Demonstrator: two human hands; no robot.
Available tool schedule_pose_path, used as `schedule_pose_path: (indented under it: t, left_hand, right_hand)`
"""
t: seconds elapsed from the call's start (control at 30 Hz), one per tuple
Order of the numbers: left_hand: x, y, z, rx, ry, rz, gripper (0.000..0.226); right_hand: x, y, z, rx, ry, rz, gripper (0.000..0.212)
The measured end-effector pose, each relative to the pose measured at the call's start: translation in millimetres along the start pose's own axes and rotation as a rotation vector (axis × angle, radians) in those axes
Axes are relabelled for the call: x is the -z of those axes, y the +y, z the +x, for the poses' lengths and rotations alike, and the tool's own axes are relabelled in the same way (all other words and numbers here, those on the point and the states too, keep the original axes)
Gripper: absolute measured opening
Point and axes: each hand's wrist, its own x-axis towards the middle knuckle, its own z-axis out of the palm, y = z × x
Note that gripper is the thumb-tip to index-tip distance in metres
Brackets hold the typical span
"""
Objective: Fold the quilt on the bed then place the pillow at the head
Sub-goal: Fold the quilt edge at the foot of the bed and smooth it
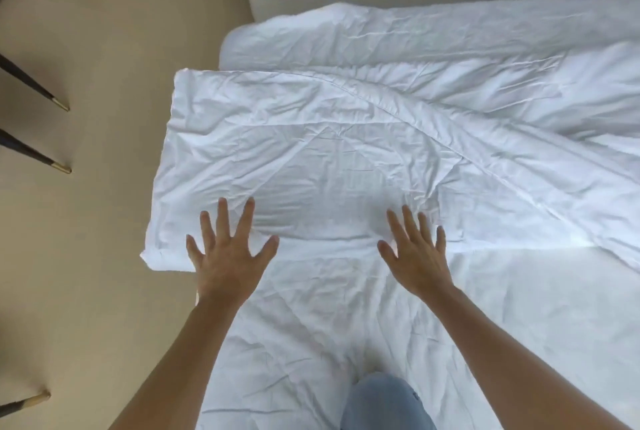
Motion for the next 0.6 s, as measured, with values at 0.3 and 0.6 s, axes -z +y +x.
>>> schedule_pose_path:
  t: [0.3,0.6]
  left_hand:
    - [57,153,-126,-0.289,0.055,-0.215,0.080]
    - [34,311,-247,-0.436,-0.127,-0.349,0.077]
  right_hand:
    - [109,38,-177,-0.068,0.240,0.130,0.073]
    - [141,171,-304,-0.263,0.279,0.174,0.079]
